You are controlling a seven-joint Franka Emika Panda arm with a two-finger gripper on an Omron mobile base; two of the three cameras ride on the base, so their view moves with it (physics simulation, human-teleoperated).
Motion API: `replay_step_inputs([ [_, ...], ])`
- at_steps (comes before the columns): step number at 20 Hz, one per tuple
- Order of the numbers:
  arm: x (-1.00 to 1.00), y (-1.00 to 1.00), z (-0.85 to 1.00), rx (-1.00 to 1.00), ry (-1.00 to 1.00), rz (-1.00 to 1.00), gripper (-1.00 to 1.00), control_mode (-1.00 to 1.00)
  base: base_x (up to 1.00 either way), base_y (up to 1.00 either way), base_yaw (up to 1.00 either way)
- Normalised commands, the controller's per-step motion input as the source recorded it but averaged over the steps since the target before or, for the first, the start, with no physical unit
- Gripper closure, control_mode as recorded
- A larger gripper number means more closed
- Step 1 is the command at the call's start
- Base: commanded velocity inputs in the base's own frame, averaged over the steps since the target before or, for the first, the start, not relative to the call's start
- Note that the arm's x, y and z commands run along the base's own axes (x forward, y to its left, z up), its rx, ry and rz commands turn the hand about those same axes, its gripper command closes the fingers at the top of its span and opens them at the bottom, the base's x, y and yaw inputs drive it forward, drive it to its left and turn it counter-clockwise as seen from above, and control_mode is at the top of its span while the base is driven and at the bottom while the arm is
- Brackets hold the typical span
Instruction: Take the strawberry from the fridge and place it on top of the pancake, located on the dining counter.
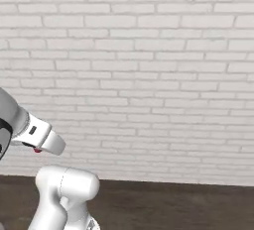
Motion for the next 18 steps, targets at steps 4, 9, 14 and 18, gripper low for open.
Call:
replay_step_inputs([
  [4,0.0,0.0,0.0,0.0,0.0,0.0,1.0,1.0,0.72,-0.66,-0.55],
  [9,0.0,0.0,0.0,0.0,0.0,0.0,1.0,1.0,0.93,-0.49,-0.49],
  [14,0.0,0.0,0.0,0.0,0.0,0.0,1.0,1.0,0.67,-0.13,-0.63],
  [18,0.0,0.0,0.0,0.0,0.0,0.0,1.0,1.0,0.34,-0.02,-0.78],
])
